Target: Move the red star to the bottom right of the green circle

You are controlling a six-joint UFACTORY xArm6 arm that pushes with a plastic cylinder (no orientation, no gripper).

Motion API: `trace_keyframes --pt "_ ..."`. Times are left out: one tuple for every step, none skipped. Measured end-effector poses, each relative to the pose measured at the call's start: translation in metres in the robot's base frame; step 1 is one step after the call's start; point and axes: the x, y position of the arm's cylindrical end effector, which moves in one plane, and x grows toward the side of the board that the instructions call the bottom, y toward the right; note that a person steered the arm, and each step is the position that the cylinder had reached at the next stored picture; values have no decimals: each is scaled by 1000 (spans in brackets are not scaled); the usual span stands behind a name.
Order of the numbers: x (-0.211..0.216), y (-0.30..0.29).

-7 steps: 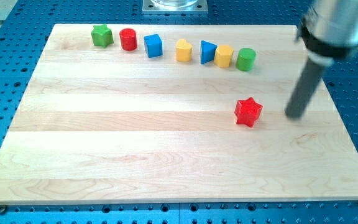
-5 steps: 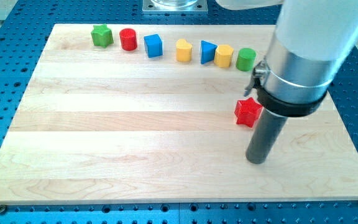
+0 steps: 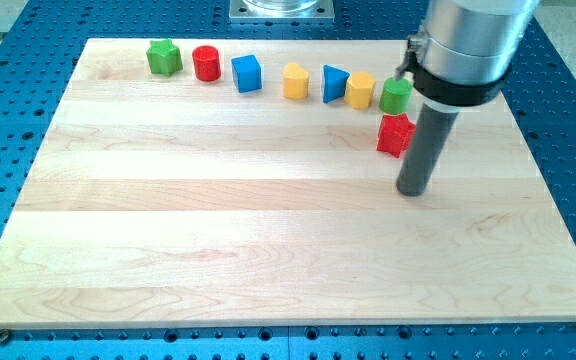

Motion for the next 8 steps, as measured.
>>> trace_keyframes --pt "-32 1" --pt "-46 11" --pt "-21 -26" --pt "-40 -24" --pt "-57 -22" --pt "-58 -32" --pt "-74 -11" --pt "-75 39"
